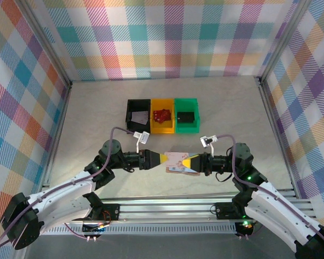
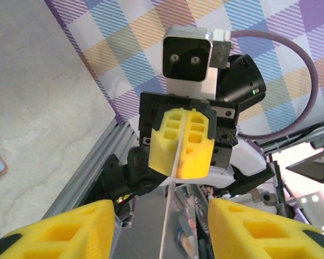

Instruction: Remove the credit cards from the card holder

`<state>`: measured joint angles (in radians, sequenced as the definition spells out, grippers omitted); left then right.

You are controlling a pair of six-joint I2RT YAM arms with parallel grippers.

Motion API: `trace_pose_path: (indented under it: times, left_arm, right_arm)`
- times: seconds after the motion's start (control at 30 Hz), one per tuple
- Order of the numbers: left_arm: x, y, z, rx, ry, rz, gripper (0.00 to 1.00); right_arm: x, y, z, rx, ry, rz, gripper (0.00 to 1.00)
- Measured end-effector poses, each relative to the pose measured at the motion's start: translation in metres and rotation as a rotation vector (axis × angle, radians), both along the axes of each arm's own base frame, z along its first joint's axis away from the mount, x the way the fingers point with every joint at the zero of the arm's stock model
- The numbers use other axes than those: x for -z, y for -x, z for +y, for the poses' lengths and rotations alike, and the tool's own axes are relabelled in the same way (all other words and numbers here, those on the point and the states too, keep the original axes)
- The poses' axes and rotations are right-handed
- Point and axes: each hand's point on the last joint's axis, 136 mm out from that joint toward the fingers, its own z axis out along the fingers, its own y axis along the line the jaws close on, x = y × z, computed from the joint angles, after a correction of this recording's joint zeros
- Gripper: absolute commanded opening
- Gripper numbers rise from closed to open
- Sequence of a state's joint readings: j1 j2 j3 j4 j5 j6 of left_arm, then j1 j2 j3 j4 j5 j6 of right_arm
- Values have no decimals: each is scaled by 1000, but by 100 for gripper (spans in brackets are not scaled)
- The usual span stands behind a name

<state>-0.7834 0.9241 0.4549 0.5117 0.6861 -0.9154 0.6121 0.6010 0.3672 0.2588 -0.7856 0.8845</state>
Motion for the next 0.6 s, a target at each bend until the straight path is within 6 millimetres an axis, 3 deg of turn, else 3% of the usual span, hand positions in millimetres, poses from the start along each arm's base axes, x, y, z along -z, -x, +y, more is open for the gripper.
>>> trace_pose_path:
  times: [0.43, 0.6]
  left_arm:
    - [-14, 3, -4, 19, 67, -11, 25]
    - [-10, 2, -6, 21, 59, 9, 25]
  right_arm:
    - [7, -2, 5, -6, 18, 24, 0]
    - [8, -4, 6, -2, 20, 23, 0]
